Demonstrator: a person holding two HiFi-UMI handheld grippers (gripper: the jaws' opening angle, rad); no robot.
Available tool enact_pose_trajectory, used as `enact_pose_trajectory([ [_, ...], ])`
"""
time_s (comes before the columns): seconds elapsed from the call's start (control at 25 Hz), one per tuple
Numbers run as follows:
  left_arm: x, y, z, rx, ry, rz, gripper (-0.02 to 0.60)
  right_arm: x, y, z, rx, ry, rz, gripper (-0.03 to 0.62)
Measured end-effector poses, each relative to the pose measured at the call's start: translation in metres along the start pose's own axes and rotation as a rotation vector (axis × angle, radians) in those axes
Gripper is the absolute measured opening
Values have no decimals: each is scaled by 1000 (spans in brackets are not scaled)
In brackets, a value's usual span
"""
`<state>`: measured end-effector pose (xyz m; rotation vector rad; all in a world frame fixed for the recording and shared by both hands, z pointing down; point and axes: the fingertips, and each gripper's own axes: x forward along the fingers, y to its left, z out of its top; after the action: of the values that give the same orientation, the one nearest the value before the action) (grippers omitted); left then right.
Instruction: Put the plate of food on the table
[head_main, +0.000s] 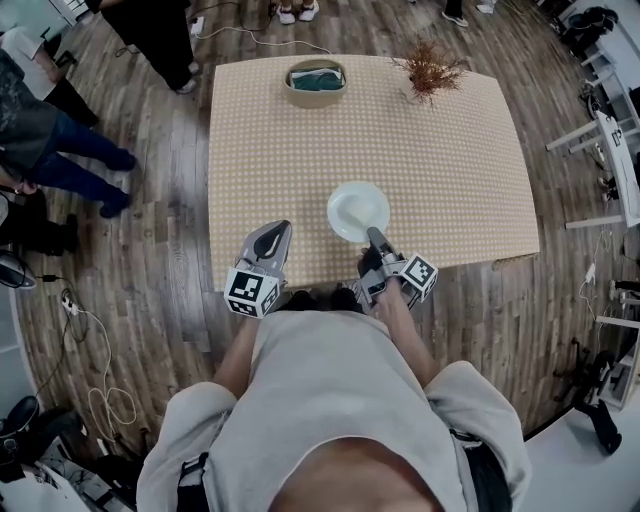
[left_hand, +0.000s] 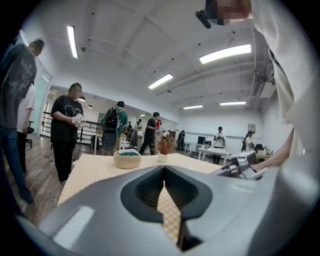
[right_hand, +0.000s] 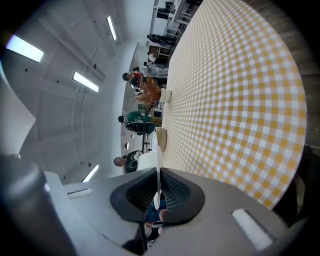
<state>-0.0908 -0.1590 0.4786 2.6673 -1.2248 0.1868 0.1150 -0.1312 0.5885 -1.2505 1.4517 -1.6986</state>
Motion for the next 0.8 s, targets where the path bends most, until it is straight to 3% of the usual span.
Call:
enact_pose_trajectory([
  [0.44, 23, -27, 3, -2, -10, 46, 9, -6, -10, 35, -8, 35, -3, 12],
  [0.8, 23, -27, -14, -14, 30, 69, 9, -12, -33, 29, 27, 54, -34, 12],
])
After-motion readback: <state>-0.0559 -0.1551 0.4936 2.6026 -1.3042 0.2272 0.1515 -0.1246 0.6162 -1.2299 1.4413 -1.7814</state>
